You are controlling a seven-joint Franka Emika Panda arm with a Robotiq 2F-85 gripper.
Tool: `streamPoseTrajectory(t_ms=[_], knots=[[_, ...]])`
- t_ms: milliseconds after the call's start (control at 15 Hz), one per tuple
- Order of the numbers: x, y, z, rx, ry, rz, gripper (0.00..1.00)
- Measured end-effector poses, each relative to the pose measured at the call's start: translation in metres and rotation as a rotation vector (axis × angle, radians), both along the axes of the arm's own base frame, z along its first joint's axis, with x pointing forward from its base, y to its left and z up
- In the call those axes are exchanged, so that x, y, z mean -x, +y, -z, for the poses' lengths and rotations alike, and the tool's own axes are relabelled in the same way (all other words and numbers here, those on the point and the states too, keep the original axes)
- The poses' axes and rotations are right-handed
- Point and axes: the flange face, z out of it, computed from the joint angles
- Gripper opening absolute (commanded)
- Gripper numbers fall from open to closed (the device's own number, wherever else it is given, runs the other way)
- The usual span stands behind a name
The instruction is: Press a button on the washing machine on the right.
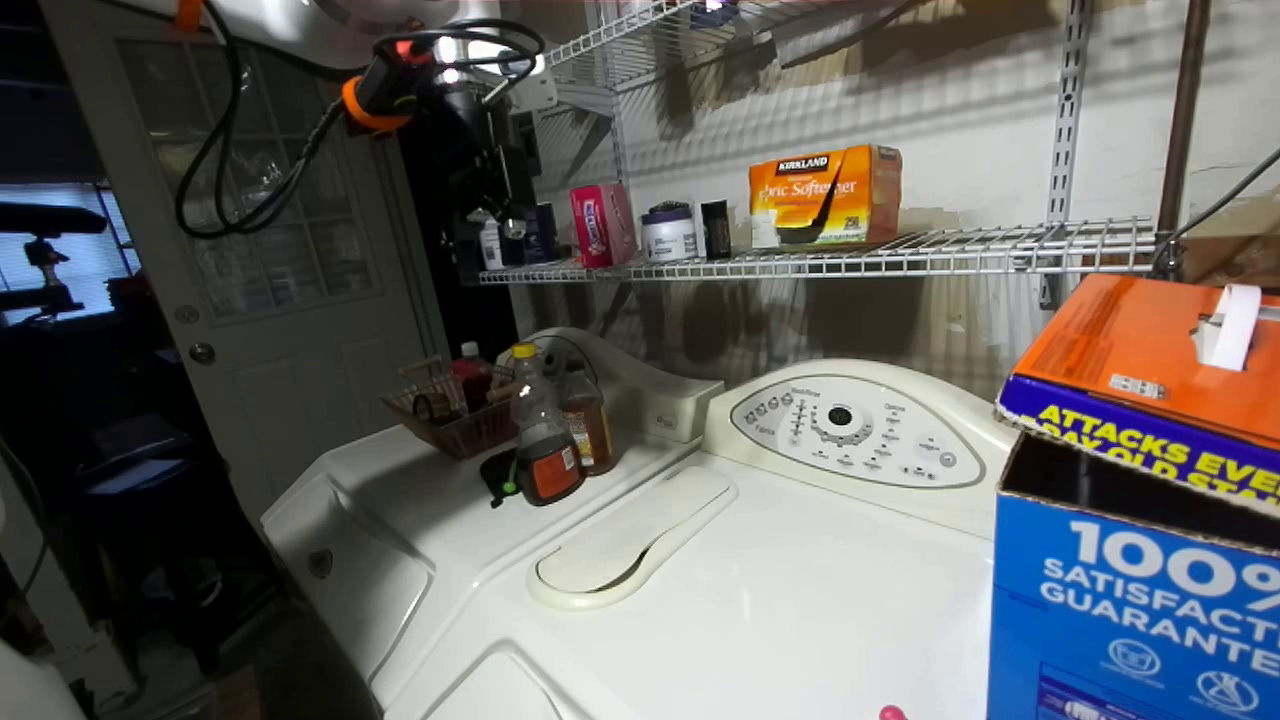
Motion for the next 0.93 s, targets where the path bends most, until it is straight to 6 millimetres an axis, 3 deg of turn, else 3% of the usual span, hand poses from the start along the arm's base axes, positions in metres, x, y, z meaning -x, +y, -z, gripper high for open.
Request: streamPoseTrajectory(t_ms=[333, 933], knots=[[-0.041, -0.016, 0.024, -0.042, -0.094, 0.005, 1.00], [-0.138, -0.090, 0.111, -0.102, -0.279, -0.045, 1.00]])
